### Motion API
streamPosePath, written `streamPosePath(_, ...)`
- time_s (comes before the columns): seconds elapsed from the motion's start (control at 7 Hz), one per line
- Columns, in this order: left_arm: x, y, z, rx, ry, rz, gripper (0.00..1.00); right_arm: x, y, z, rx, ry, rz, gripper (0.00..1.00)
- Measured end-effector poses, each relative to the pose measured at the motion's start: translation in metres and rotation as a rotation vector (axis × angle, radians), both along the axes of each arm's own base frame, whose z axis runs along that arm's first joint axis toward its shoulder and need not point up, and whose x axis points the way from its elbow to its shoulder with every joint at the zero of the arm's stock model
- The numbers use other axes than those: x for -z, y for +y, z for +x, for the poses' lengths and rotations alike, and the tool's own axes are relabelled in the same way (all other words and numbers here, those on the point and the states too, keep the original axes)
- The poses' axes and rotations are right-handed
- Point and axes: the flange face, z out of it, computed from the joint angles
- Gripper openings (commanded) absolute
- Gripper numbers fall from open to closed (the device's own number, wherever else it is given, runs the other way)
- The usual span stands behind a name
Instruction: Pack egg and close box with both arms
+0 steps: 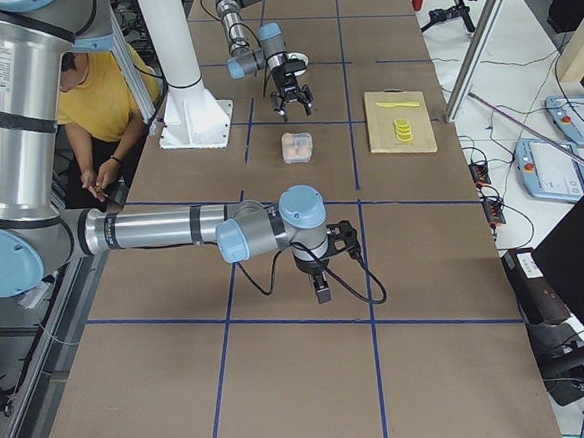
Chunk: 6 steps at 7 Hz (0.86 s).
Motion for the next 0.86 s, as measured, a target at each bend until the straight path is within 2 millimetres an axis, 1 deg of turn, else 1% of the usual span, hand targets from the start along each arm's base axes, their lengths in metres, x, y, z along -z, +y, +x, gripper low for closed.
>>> streamPosePath(0.14, -0.002, -0.022, -0.033, -0.02, -0.11, -0.054, 0.99, -0.001, 0.001, 0.0, 0.0, 0.0, -0.001, 1.0)
streamPosePath(0.29, -0.015, -0.047, -0.072, -0.027, -0.213, -0.117, 0.99, -0.001, 0.001, 0.001, -0.001, 0.0, -0.003, 1.0)
streamPosePath(0.43, -0.034, -0.077, -0.122, -0.011, -0.311, -0.168, 0.99, -0.002, 0.002, 0.001, -0.002, 0.0, -0.004, 1.0)
streamPosePath(0.57, -0.05, -0.106, -0.174, 0.022, -0.407, -0.172, 0.99, -0.002, 0.002, 0.001, -0.003, 0.0, -0.005, 1.0)
streamPosePath(0.71, -0.066, -0.136, -0.229, 0.061, -0.518, -0.137, 0.99, -0.002, 0.003, 0.002, -0.004, 0.0, -0.007, 1.0)
streamPosePath(0.86, -0.091, -0.163, -0.288, 0.09, -0.629, -0.084, 1.0, -0.003, 0.003, 0.002, -0.005, 0.0, -0.008, 1.0)
